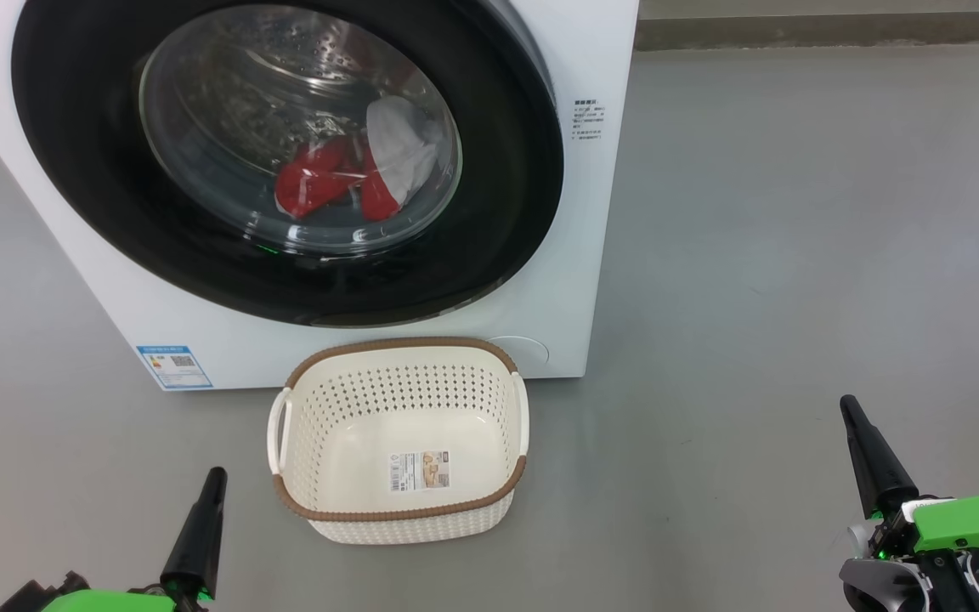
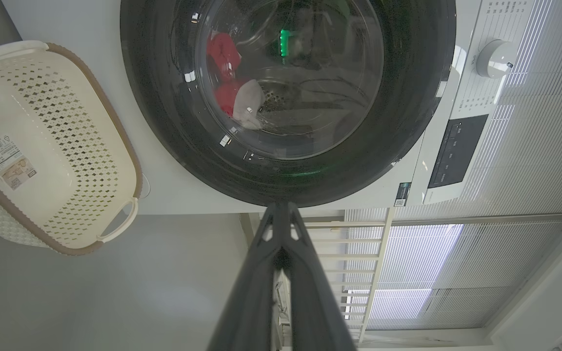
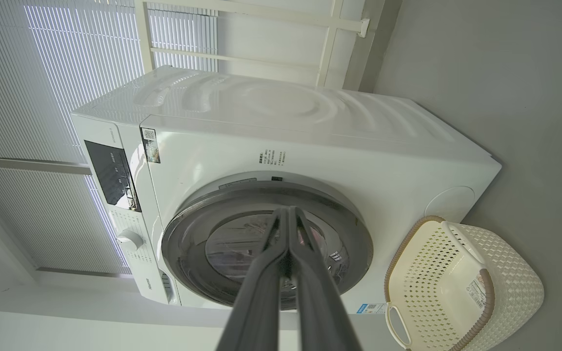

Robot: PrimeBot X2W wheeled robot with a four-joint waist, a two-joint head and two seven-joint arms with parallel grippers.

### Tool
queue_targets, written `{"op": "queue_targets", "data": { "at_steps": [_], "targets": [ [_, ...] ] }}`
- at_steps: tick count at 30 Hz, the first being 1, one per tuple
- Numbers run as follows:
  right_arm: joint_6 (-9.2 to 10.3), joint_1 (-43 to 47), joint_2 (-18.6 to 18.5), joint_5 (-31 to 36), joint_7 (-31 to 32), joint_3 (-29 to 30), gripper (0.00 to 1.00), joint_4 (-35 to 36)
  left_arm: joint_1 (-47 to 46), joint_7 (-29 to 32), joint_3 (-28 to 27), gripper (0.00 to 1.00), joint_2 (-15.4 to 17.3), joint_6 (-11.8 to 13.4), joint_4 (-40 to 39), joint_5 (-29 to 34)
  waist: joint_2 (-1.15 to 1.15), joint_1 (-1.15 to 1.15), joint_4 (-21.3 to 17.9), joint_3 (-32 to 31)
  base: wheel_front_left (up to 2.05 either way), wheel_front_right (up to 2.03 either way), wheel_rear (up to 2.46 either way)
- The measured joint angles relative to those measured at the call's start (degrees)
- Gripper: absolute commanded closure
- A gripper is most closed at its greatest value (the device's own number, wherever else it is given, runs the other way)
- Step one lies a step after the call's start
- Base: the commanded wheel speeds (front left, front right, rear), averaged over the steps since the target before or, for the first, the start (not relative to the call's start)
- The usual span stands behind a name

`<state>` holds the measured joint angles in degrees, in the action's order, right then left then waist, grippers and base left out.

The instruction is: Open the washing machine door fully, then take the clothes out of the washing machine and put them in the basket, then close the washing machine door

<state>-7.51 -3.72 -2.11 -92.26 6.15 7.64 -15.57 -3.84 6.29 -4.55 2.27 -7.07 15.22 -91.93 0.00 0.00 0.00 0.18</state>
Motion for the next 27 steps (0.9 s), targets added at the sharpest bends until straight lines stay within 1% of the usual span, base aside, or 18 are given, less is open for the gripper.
{"op": "queue_targets", "data": {
  "at_steps": [24, 25, 27],
  "targets": [
    [0.00, 0.0, 0.0, 0.0, 0.0, 0.0, 1.00, 0.0, 0.0, 0.0, 0.0, 1.00, 0.0, 0.0, 0.0, 0.0, 0.00, 0.00, 0.0, 0.0, 0.00, 0.00, 0.00],
    [-0.01, 0.2, 0.2, 0.0, 0.0, 0.0, 0.00, -0.5, 0.2, 0.0, 0.1, 0.00, -0.1, 0.0, 0.5, 0.0, 0.00, 0.00, 0.0, 0.0, 0.00, 0.00, 0.00],
    [-0.01, 1.1, 0.7, 0.0, 0.0, -0.2, 0.00, -1.9, 1.0, 0.0, 0.3, 0.00, -0.4, 0.0, 1.9, 0.0, 0.00, 0.00, 0.0, 0.0, 0.00, 0.00, 0.00]
  ]
}}
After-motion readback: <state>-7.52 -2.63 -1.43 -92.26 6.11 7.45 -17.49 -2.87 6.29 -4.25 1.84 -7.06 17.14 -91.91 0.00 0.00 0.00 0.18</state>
